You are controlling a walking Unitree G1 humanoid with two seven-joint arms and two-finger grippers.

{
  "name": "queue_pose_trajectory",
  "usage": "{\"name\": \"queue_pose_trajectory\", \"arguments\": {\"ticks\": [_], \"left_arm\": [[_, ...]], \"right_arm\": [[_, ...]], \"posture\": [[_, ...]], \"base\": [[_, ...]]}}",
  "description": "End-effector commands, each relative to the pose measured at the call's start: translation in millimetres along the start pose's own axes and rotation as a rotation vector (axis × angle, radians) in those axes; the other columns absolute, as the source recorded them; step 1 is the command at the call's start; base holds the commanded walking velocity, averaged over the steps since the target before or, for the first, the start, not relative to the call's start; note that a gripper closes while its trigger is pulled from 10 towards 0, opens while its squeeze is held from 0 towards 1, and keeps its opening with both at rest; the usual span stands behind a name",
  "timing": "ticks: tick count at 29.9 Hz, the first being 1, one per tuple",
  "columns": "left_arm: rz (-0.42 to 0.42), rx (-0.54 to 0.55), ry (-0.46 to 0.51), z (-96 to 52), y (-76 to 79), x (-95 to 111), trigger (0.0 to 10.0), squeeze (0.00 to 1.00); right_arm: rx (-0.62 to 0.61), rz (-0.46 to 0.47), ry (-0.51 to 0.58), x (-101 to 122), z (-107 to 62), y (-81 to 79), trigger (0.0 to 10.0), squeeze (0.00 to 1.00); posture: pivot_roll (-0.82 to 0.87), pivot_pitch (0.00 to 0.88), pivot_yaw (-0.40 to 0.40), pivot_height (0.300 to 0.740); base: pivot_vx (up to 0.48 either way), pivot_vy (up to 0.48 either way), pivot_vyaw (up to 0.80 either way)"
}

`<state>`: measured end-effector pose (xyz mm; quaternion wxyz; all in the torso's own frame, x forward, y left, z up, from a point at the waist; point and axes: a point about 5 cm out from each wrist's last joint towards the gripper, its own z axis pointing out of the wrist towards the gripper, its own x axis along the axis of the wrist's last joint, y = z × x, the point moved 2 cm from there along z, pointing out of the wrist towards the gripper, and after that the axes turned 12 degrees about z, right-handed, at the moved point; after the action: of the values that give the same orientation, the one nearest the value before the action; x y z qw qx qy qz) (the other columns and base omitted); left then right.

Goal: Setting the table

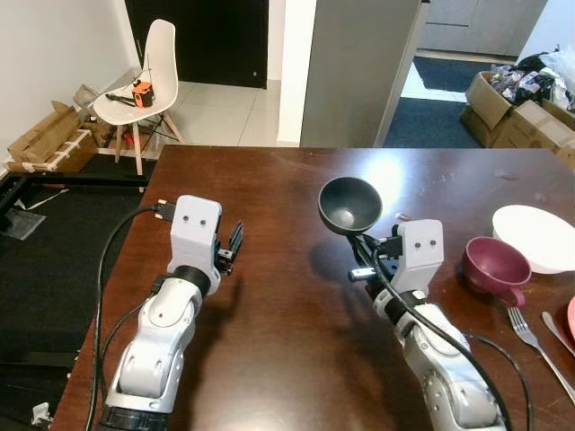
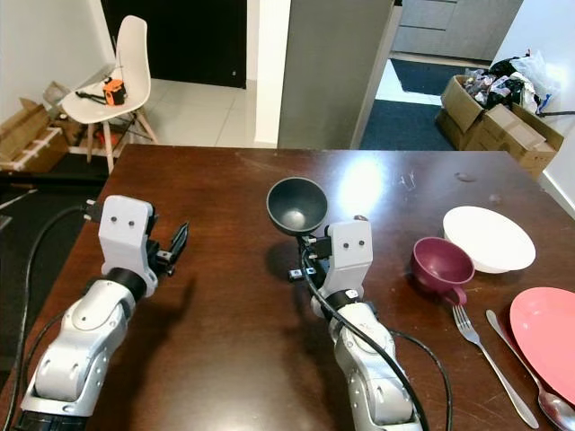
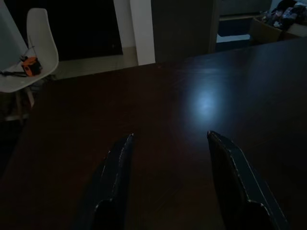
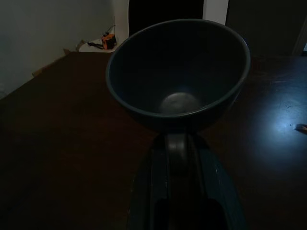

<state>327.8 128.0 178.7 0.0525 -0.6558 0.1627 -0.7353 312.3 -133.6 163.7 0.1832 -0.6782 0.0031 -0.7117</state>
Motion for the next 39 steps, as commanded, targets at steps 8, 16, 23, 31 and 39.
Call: {"name": "queue_pose_trajectory", "arguments": {"ticks": [8,16,23,31,39], "left_arm": [[0.011,0.003,0.008,-1.3,0.8,3.1,10.0,0.0],[-0.004,-0.013,0.036,-3.0,3.2,9.4,10.0,0.0],[-0.003,-0.022,0.039,-3.2,4.4,10.3,10.0,0.0],[-0.007,-0.022,0.036,-3.4,4.5,10.5,10.0,0.0],[-0.012,-0.022,0.036,-2.8,4.4,10.6,10.0,0.0]], "right_arm": [[-0.001,0.002,0.019,1.8,1.4,-0.3,10.0,0.0],[0.001,0.005,0.018,1.2,2.2,-0.3,10.0,0.0],[-0.001,0.008,0.017,0.5,2.3,-0.1,10.0,0.0],[-0.005,0.007,0.017,0.4,2.1,0.9,10.0,0.0],[-0.007,0.005,0.018,0.6,2.5,1.8,10.0,0.0]], "posture": [[-0.08,0.001,0.049,0.74],[-0.08,0.003,0.047,0.74],[-0.08,0.005,0.048,0.74],[-0.08,0.006,0.048,0.74],[-0.08,0.005,0.048,0.74]], "base": [[0.0,0.0,0.0],[-0.144,0.0,0.0],[-0.305,0.0,0.0],[-0.287,0.0,0.0],[-0.268,0.0,0.0]]}}
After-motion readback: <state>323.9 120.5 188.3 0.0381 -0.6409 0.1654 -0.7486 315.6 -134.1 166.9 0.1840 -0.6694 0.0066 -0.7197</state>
